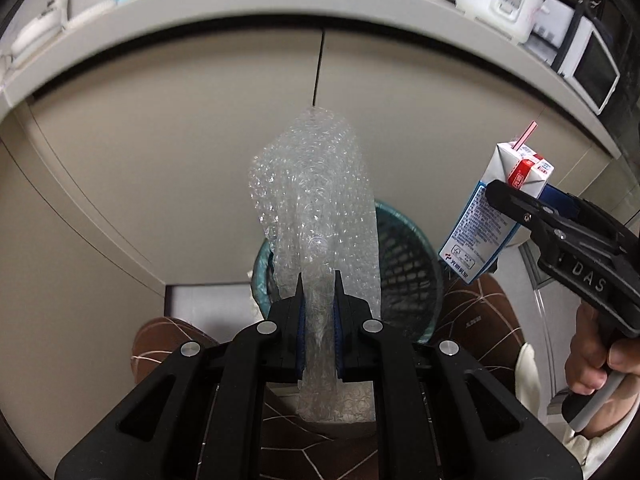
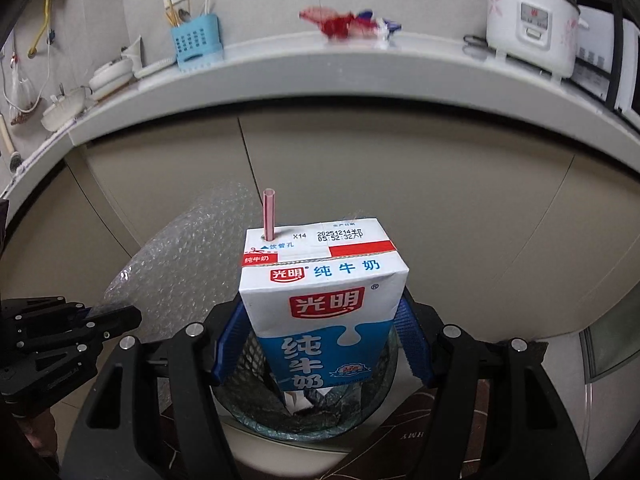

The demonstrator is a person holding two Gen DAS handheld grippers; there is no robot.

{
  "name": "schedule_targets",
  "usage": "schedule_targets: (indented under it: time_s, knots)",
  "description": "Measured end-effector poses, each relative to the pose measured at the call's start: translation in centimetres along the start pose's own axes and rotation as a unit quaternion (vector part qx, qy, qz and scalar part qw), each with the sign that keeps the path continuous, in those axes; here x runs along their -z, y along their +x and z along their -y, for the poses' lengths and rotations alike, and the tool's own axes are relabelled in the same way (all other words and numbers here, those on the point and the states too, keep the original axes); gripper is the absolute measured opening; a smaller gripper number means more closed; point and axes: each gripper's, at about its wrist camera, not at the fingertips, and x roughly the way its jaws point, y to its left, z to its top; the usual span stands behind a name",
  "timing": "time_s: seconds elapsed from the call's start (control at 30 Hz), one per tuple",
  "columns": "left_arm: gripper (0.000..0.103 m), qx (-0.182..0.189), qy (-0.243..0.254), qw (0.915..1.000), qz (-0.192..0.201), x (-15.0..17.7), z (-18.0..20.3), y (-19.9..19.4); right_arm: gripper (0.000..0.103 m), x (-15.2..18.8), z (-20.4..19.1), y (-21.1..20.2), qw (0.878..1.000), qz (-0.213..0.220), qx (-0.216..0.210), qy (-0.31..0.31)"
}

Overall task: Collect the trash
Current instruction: 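Carry the bubble wrap and milk carton down over the teal wastebasket, then open the left tool to drop the bubble wrap while the right tool releases the carton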

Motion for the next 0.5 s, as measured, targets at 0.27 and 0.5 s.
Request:
schedule_targets:
  time_s: [0.27, 0.5]
  knots:
    - [0.009, 0.010, -0.012, 0.9986, -0.051, -0.2, -0.8, 4.9, 0.063, 1.3, 0.5, 4.9, 0.999, -0.052, -0.003, 0.004]
    - [0.010, 0.018, -0.009, 0.9965, -0.081, -0.8, -0.9, 7.9, 0.063, 1.2, 1.4, 7.4, 0.997, -0.077, -0.008, 0.009]
